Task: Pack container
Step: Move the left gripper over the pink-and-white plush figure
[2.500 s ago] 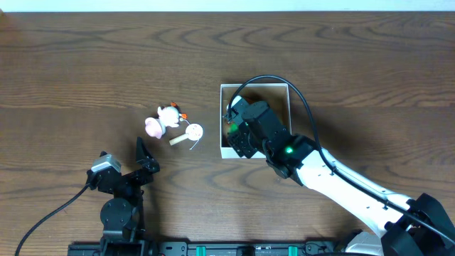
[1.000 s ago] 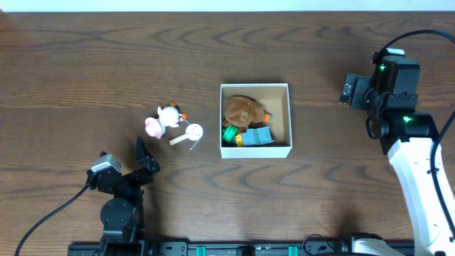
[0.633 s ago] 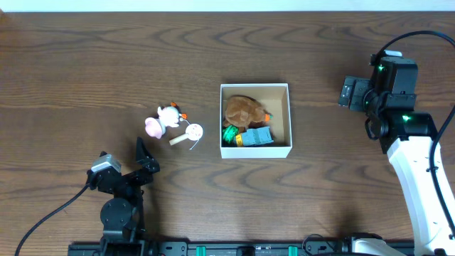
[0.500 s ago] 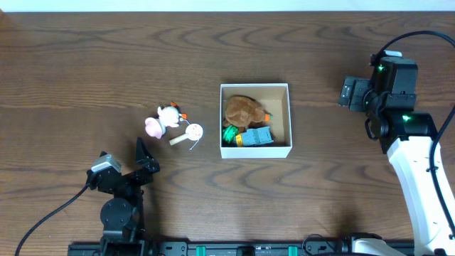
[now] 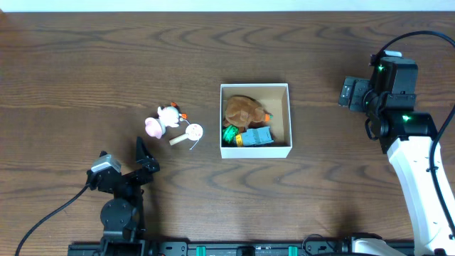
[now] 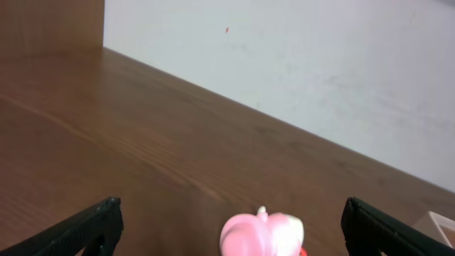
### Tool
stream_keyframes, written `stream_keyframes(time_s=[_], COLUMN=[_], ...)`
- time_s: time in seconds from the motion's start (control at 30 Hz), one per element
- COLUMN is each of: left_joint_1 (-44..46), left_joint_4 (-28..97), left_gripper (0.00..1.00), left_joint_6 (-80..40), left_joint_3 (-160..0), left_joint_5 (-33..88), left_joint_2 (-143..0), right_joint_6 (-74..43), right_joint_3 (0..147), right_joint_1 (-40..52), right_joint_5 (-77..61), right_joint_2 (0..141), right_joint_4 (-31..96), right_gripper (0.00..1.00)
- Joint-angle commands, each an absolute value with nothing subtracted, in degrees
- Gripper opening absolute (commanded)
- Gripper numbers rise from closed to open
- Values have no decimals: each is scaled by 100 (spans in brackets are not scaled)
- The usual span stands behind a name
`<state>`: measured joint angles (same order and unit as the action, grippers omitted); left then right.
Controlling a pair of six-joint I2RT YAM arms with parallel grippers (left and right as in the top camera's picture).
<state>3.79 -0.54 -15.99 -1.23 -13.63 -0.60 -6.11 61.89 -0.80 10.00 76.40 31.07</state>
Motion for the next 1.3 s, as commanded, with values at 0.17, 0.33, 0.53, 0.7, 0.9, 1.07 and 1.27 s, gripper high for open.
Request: stream_keyframes(time_s=[0.17,0.33,0.53,0.7,0.9,1.07,1.27], left_joint_1=[355,355,355,355,355,355,355], left_joint_4=[-777,-73,1151,2346,3951,3863,3763], left_gripper=[98,98,98,98,98,98,98], left_joint_6=[-1011,-338,134,148,174,172,174], left_joint_3=[-305,-1295,-3232,-4895,-6528,-6737,-6737], left_joint_5=[126,388,384,388,386,386,386], left_joint_2=[-60,-659,-2576,-4593,-7019,-8348,-9376], right_joint_6=[-681,-681,-681,-681,-681,-681,-681], right_joint_3=[6213,6213,6213,6213,6213,6213,6213], right_joint_1=[-78,-78,-78,-78,-78,-78,-78], right_joint_5=[982,982,982,982,982,982,982], right_joint_2=[7679,7679,7679,7679,7679,7679,7679], right_joint_4=[3114,3111,3114,3114,3114,3111,3114], right_gripper=[99,99,99,99,99,99,99])
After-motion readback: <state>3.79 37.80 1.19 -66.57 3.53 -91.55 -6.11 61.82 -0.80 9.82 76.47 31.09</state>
